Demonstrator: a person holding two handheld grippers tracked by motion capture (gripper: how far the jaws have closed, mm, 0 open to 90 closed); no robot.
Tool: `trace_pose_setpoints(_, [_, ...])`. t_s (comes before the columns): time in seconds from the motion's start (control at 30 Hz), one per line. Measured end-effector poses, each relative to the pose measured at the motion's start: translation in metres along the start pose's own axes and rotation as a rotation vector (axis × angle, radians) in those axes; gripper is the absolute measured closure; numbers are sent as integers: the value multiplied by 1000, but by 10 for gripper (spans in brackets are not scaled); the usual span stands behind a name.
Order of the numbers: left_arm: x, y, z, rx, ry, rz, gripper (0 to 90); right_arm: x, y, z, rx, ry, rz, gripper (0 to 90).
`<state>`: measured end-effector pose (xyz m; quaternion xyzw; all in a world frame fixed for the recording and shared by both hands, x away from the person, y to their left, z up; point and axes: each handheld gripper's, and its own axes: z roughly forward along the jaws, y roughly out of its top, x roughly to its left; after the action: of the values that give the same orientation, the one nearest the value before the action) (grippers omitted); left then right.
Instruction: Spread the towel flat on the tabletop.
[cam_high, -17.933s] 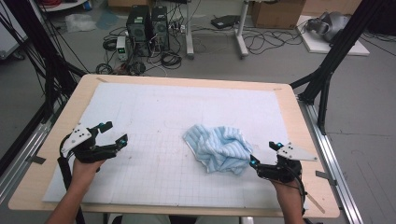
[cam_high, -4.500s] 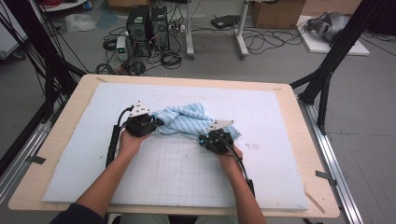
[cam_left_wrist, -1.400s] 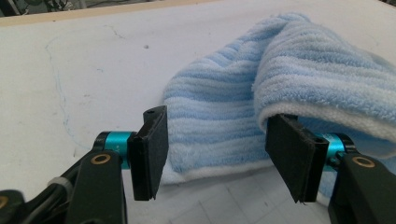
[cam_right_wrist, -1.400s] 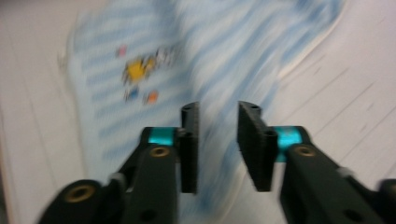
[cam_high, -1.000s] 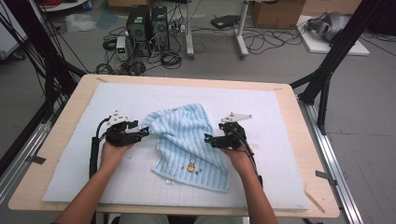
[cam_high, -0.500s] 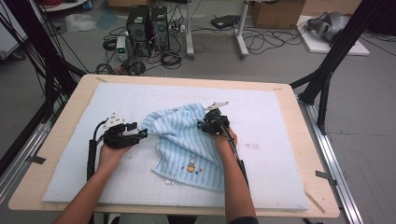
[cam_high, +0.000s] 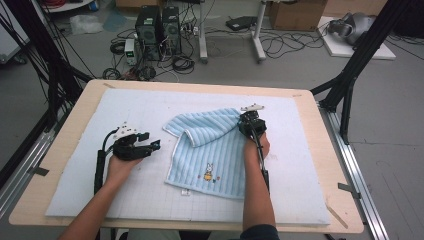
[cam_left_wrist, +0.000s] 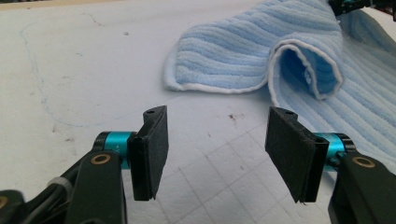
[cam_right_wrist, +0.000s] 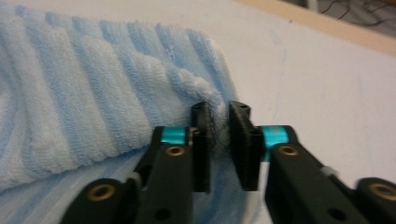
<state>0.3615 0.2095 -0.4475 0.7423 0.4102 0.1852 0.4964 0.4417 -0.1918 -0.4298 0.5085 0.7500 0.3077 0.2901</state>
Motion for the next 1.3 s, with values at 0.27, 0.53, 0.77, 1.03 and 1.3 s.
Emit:
trace_pose_setpoints(0.27, [-10, 0, 0, 27, -46, 13, 397, -3, -21, -25, -91, 83, 54, 434])
trace_pose_setpoints(0.53, [-33, 0, 4, 61, -105, 52, 430, -12, -51, -68, -128, 178, 36, 409])
trace_pose_setpoints(0.77, [-56, -2, 16, 136, -146, 78, 450, -4, -79, -92, -101, 250, -19, 410])
trace_pose_setpoints(1.03, [-83, -5, 21, 215, -129, 211, 647, 21, -101, -100, -32, 323, -108, 417])
trace_pose_setpoints(1.3, [-84, -16, -7, 233, -175, 206, 856, 28, -101, -99, -9, 354, -120, 420])
